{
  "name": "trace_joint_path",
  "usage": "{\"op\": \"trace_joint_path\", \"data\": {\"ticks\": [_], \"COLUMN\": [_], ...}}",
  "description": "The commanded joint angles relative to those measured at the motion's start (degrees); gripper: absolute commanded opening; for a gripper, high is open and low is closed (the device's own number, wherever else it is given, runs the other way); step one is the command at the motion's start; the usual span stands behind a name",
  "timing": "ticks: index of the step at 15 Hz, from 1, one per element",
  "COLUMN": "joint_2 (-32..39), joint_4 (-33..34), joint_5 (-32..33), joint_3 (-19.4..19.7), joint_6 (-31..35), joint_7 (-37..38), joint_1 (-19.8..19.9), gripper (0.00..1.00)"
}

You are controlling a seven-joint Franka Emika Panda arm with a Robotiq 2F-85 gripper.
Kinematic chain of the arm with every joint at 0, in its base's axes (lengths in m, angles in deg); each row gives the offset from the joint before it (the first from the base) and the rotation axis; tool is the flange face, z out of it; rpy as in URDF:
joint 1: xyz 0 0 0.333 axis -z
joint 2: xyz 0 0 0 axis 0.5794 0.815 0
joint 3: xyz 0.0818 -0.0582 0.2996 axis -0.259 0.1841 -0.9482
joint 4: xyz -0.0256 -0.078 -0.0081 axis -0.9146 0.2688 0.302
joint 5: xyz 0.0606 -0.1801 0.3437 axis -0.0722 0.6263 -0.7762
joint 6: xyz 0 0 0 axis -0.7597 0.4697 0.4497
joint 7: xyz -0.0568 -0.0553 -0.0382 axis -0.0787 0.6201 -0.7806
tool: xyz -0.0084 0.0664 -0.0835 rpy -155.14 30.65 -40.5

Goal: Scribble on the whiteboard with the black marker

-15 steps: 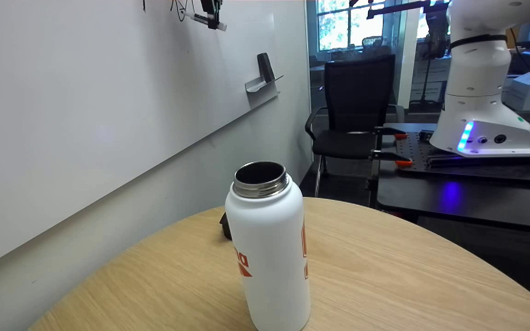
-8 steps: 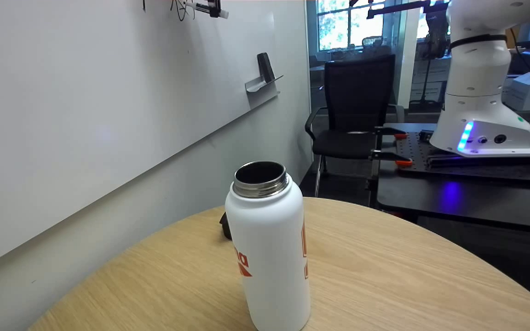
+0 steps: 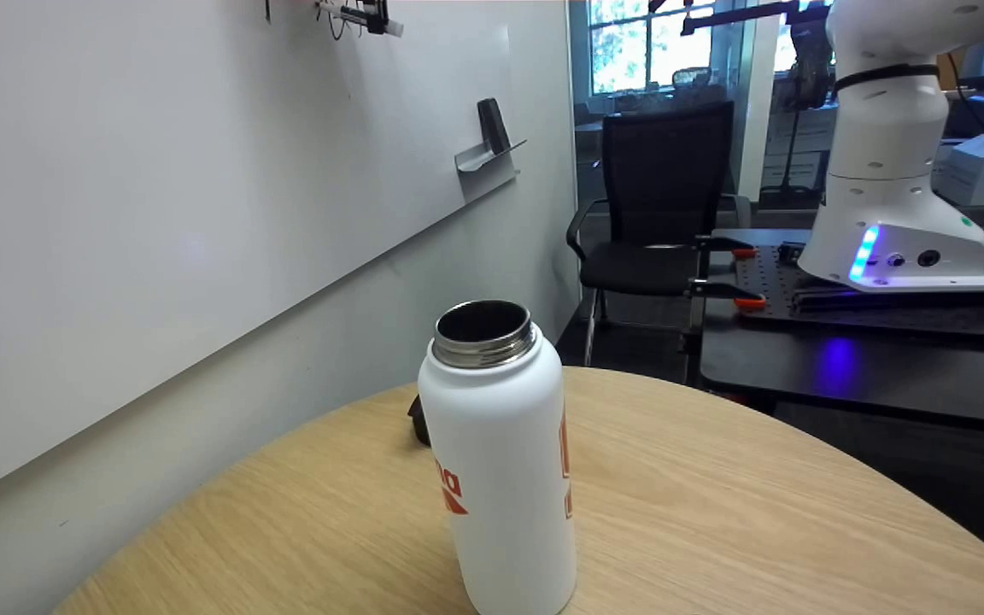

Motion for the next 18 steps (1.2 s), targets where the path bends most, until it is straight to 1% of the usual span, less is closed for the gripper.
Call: {"op": "trace_joint_path", "data": {"ticks": [1, 5, 9, 18], "joint_2": [2.2, 4.2, 5.5, 2.5], "joint_4": [3.7, 5.1, 5.2, 2.4], "joint_5": [0.7, 0.6, 0.6, 0.2], "joint_3": [0.0, 0.2, 1.1, 3.2], "joint_6": [-0.7, -1.9, -2.8, -1.5], "joint_7": [-3.1, -4.5, -3.5, -0.4], "joint_1": [-1.5, -2.7, -2.7, -1.6], "gripper": [0.05, 0.05, 0.05, 0.05]}}
